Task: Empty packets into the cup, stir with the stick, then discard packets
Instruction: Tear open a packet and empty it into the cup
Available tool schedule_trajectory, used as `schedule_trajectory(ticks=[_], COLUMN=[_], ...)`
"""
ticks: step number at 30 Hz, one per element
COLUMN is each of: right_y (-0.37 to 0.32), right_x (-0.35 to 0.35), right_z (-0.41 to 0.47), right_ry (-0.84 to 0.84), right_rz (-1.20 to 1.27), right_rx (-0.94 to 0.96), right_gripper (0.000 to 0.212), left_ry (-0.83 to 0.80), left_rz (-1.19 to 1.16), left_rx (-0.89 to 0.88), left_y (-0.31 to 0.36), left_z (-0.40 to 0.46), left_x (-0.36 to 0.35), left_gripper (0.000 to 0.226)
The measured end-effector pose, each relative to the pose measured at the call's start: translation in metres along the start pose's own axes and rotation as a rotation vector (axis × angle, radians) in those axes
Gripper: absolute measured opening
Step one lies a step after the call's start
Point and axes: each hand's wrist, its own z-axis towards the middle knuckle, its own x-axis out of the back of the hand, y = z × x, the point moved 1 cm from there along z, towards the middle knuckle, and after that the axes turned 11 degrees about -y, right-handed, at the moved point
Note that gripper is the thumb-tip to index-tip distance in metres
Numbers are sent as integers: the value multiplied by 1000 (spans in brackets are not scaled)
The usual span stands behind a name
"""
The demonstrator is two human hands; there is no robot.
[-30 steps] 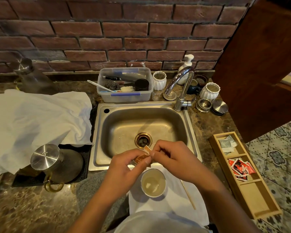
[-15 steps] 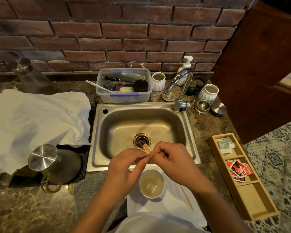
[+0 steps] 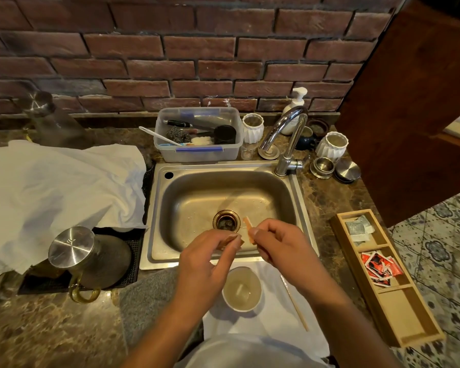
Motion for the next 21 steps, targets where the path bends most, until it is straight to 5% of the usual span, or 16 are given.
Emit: schedule_trajectory(ticks=[13,21], right_y=[5,33], right_x=[4,25], right_z=[-1,-28], right_ry=[16,129], right_rz=[-64,7], right_rx=[112,17], right_gripper=[12,8], left_ry=[-79,-149], left_rz=[-347,-560], left_rx=[161,194], left_y=[-11,0], left_z=[-1,-8], left_x=[7,2], left_gripper=[14,16])
